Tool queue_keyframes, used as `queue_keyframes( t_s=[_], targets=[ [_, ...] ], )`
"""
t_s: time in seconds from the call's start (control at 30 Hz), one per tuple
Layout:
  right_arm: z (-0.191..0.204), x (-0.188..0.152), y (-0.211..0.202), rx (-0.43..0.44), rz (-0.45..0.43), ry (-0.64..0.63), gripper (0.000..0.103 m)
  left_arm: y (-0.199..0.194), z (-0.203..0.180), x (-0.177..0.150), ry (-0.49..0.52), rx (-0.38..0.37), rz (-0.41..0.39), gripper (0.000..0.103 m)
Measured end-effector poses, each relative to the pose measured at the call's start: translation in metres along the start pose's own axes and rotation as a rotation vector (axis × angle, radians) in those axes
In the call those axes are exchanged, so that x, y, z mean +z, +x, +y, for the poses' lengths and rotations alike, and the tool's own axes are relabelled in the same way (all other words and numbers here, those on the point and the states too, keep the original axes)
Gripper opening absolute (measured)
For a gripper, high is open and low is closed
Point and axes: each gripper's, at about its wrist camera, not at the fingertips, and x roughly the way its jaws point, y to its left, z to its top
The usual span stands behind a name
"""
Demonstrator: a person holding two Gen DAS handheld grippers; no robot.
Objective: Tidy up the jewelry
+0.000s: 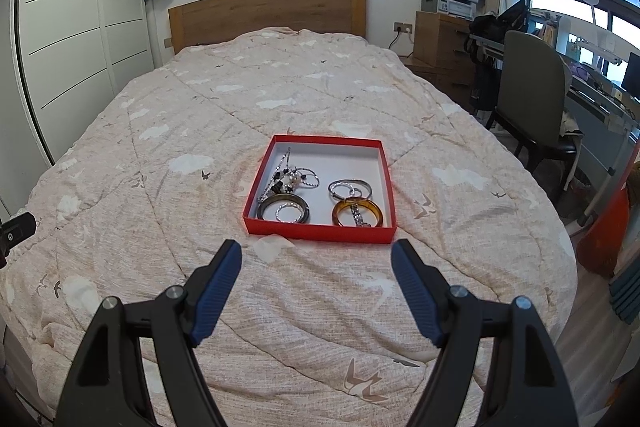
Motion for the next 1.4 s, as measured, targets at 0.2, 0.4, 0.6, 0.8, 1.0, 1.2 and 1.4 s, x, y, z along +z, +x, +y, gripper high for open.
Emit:
queue_keyframes(
  t_s=[0.2,0.4,0.6,0.8,1.0,1.2,1.4],
  targets=[
    [0.000,-0.003,0.010,-0.007,0.021,0.000,0.076,0.013,-0.001,-0.003,0.000,-0.007,0.023,0.103],
    [0.000,-0.006,0.020,-0.014,0.043,0.000,0.076,0.025,0.001,-0.007,-0.002,-0.014,0.051,0.103],
    [0.000,-0.009,0.027,-0.021,0.062,-0.003,0.076,0.035,0.003,-0.008,-0.005,-0.016,0.070,0.103],
    [-0.001,-0.010,0.035,-0.026,0.078,0.000,0.076,0.043,0.006,-0.010,-0.007,-0.012,0.088,0.103],
    [-0.003,-0.012,0.041,-0.032,0.095,0.004,0.076,0.051,0.006,-0.013,-0.006,-0.012,0.108,0.103],
    [-0.003,-0.016,0.048,-0.033,0.114,0.000,0.076,0.055,0.004,-0.014,-0.001,-0.014,0.118,0.103],
    [-0.003,-0.019,0.052,-0.033,0.128,-0.004,0.076,0.059,0.005,-0.015,-0.002,-0.017,0.127,0.103]
  ],
)
